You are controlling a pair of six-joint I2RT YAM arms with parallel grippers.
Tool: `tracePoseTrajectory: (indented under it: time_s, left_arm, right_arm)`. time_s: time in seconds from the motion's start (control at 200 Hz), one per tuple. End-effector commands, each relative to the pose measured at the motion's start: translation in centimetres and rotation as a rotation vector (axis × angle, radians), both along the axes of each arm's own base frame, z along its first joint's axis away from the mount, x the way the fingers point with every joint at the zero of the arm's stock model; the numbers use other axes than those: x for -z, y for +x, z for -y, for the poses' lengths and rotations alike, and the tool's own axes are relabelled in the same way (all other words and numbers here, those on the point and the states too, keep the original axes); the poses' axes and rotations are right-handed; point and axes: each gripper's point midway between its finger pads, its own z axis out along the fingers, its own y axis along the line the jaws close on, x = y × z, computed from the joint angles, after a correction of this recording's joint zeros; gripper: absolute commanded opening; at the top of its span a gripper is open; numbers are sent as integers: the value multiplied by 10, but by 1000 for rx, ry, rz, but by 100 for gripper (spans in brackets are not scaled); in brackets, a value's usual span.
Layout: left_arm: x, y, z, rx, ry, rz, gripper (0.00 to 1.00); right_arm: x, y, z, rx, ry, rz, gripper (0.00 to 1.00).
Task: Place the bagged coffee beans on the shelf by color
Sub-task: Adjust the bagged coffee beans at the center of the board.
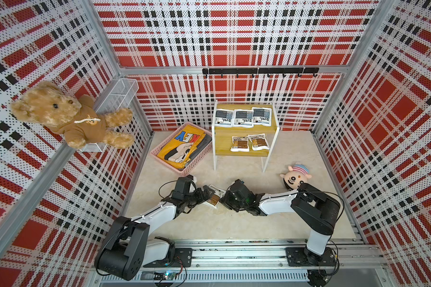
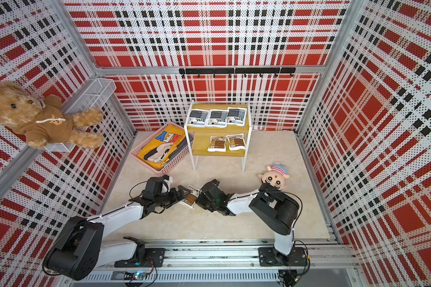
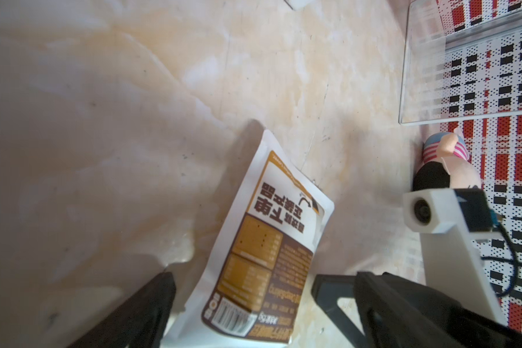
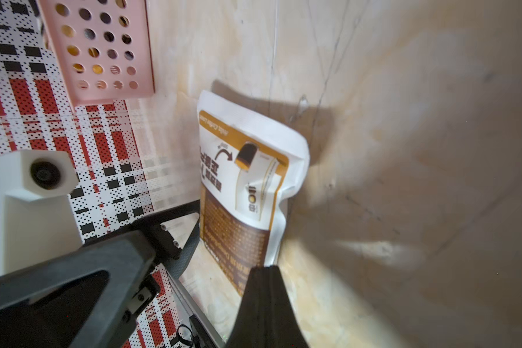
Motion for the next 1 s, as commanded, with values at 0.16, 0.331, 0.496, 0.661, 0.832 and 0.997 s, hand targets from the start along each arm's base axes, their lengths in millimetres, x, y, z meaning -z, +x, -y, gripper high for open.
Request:
tracePoseTrajectory:
  time_s: [0.16, 0.331, 0.496, 0.661, 0.832, 0.997]
  left_arm:
    - [-21, -6, 14, 62, -97, 54, 99]
    - [-13, -15, 29, 113, -88, 34, 97]
    - [-4, -17, 51, 146, -89, 8, 96]
    - [-7, -17, 62, 139, -109, 18, 96]
    - [-6, -28, 45, 73, -138, 23, 96]
    - [-5, -48, 34, 4, -244, 38, 94]
  right_arm:
    - [-17, 5, 37, -14, -109, 79, 0]
    - [-34, 2, 43, -74, -159, 126, 0]
    - [-38, -2, 57, -69, -168, 136, 11]
    - [-39, -6, 66, -86, -182, 145, 28]
    - [-30, -6, 75, -113, -196, 122, 32]
    - [-21, -5, 76, -151, -199, 108, 32]
